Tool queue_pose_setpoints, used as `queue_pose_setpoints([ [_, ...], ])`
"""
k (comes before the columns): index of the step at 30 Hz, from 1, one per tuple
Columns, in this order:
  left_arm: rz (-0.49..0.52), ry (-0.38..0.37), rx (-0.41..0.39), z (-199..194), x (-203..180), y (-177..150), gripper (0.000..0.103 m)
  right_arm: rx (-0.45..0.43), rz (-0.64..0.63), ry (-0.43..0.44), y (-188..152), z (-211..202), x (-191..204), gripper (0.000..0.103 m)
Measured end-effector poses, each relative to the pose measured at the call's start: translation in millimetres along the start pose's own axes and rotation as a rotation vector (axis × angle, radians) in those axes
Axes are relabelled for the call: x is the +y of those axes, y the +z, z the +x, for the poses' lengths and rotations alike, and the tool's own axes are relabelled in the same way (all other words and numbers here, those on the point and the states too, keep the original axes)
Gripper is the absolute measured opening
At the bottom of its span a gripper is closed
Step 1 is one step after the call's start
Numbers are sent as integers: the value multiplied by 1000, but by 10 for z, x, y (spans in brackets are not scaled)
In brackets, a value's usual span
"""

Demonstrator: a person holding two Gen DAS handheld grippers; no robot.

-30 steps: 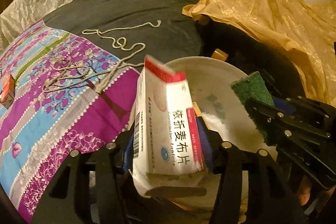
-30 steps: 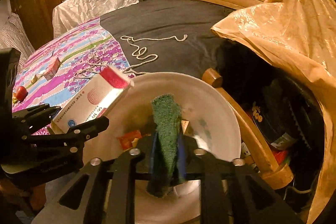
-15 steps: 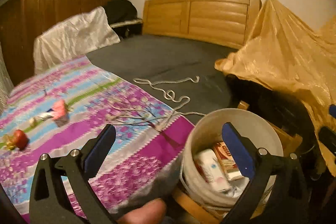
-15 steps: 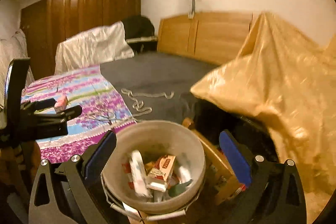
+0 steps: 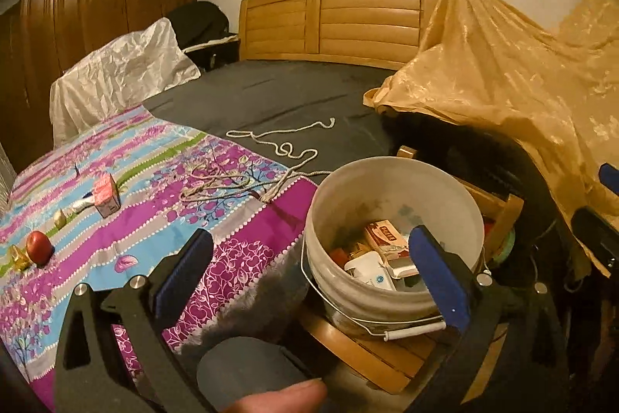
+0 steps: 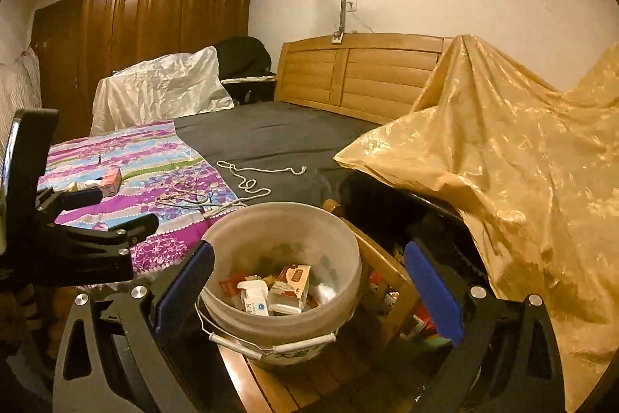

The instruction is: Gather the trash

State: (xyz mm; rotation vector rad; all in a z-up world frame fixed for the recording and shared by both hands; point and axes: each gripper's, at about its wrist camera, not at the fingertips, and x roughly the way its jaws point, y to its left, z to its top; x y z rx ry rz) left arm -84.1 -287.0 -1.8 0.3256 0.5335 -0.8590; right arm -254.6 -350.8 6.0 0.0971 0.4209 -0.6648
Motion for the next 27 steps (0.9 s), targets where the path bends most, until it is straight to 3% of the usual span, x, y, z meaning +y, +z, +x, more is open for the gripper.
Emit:
queue_pose_setpoints([
  [5,-7,-2,2,0,-12,19,98,16,12,44,-73,8,-8,98],
  [23,-9,21,-6,11,-63,-9,98,17,-13,52,-101,104,-33,98],
  [27,-11,30,15,41,-67,-13,98,61,-18,29,-111,215,-19,98],
])
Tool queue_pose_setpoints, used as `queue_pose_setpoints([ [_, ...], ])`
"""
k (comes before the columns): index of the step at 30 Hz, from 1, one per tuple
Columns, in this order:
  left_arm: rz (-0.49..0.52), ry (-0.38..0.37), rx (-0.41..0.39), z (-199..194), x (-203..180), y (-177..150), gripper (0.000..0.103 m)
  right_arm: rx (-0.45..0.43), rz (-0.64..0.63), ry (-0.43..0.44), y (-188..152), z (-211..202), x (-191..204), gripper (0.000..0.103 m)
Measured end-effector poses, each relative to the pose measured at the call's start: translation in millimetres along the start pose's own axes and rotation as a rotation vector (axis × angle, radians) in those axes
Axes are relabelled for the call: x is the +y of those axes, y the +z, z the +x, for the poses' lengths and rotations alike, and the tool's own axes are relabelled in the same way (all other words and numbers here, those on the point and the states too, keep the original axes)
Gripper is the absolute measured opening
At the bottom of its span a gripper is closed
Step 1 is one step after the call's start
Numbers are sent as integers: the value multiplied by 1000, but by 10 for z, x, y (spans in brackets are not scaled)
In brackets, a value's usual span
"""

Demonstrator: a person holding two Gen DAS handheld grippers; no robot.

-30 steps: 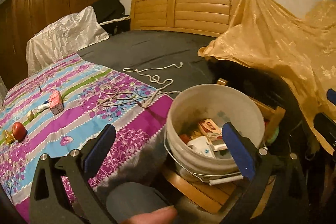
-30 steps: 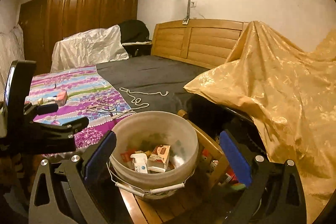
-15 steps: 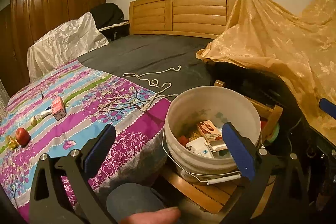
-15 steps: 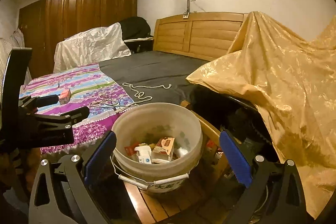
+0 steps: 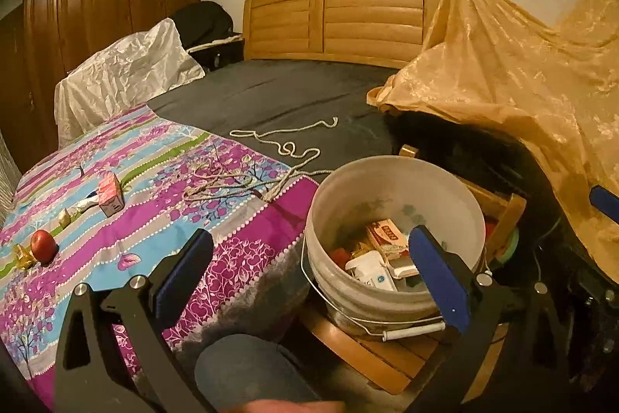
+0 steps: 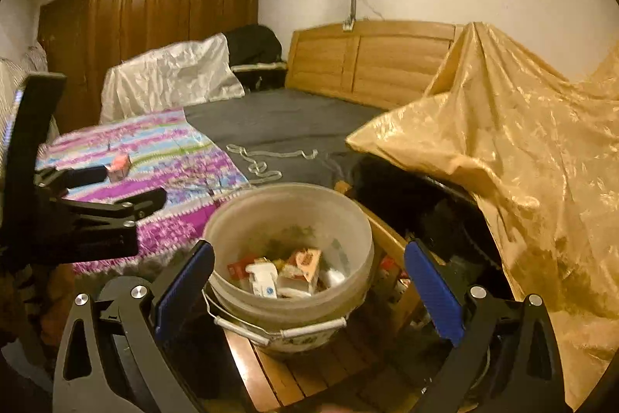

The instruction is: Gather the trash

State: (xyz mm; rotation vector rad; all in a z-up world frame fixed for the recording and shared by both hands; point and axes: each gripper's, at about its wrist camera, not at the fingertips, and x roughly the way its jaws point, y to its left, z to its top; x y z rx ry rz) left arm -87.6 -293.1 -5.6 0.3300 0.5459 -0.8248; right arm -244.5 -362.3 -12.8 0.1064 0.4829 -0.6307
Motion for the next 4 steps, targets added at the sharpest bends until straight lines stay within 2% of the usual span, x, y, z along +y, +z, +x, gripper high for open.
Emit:
queue_pose_setpoints([
  [4,-10,3,10,17,18,8,98,8,1,-8,-16,40,-3,98],
])
